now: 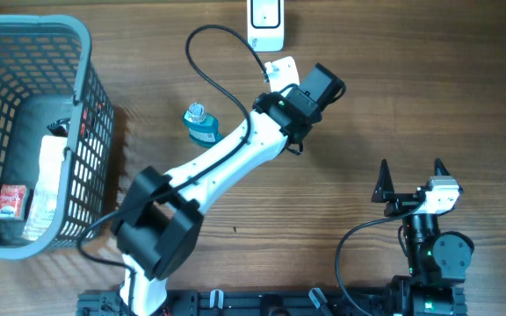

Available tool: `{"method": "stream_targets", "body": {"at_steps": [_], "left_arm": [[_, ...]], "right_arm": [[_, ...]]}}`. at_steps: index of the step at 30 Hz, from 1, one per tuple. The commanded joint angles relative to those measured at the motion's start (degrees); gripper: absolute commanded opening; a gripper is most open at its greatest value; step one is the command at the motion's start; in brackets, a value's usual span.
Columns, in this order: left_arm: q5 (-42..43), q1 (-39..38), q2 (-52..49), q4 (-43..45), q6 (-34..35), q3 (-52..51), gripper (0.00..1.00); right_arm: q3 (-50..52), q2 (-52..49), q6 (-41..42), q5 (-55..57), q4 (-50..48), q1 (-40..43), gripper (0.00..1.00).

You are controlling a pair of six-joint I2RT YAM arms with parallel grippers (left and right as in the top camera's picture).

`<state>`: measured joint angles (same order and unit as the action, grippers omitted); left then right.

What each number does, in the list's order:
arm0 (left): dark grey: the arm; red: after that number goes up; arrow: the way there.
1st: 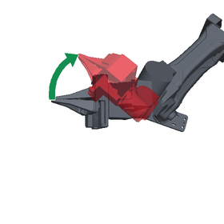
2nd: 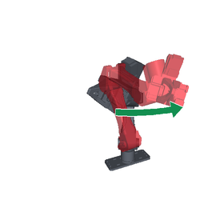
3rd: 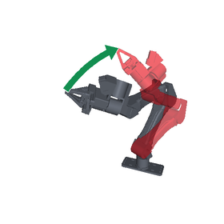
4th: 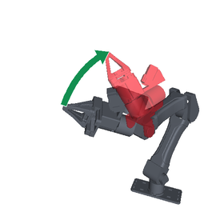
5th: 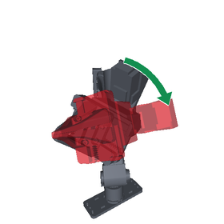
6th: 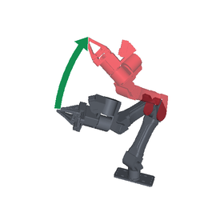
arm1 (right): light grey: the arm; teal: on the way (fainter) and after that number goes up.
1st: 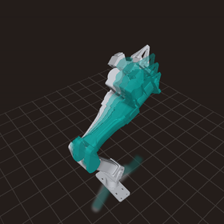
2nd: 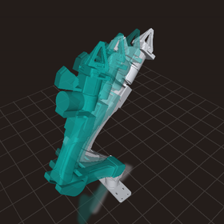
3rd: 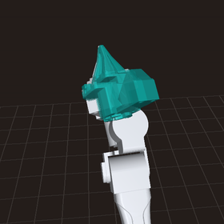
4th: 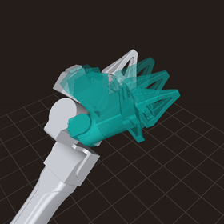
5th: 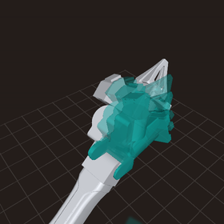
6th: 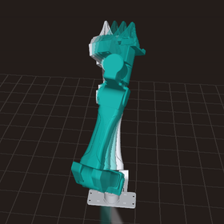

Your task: Scan the item barcode

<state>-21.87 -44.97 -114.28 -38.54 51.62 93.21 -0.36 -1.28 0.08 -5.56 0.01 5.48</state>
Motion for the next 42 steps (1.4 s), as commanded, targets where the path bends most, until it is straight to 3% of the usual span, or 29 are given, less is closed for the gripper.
{"method": "stream_targets", "body": {"at_steps": [1, 5, 12, 15, 17, 24, 28, 36, 42], "left_arm": [[-5.29, -0.2, -3.85, 0.5, 6.47, 0.48, 0.63], [-7.85, -0.13, -8.22, 0.57, 13.88, 0.48, 0.63], [-9.05, 0.59, -12.2, 0.63, 13.81, 0.48, 0.67], [-10.62, 0.68, -12.17, 0.66, 13.81, 0.48, 0.72], [-10.62, 0.72, -12.17, 0.39, 13.81, 0.48, 0.8], [-9.99, 0.48, -11.45, -0.68, 13.79, 0.55, 0.88], [-9.99, 0.48, -7.82, -1.14, 11.58, 0.55, 1.0], [-9.25, 0.57, 10.47, -1.09, 2.27, 1.73, 1.0], [-8.15, 0.57, 17.11, -1.6, -2.71, 1.73, 1.0]], "right_arm": [[0.07, -0.02, -0.5, -0.74, -0.33, -0.17, 1.0], [0.07, -0.02, -0.5, -0.72, -0.33, -0.17, 1.0], [0.07, -0.02, -0.5, -0.74, -0.33, -0.17, 1.0], [0.07, -0.02, -0.5, -0.72, -0.33, -0.17, 1.0], [0.07, 0.0, -0.5, -0.72, -0.33, -0.17, 1.0], [0.07, -0.02, -0.52, -0.72, -0.33, -0.17, 1.0], [0.07, -0.02, -0.52, -0.74, -0.33, -0.17, 1.0], [0.07, -0.02, -0.5, -0.74, -0.33, -0.17, 1.0], [0.07, -0.02, -0.52, -0.74, -0.33, -0.17, 1.0]]}}
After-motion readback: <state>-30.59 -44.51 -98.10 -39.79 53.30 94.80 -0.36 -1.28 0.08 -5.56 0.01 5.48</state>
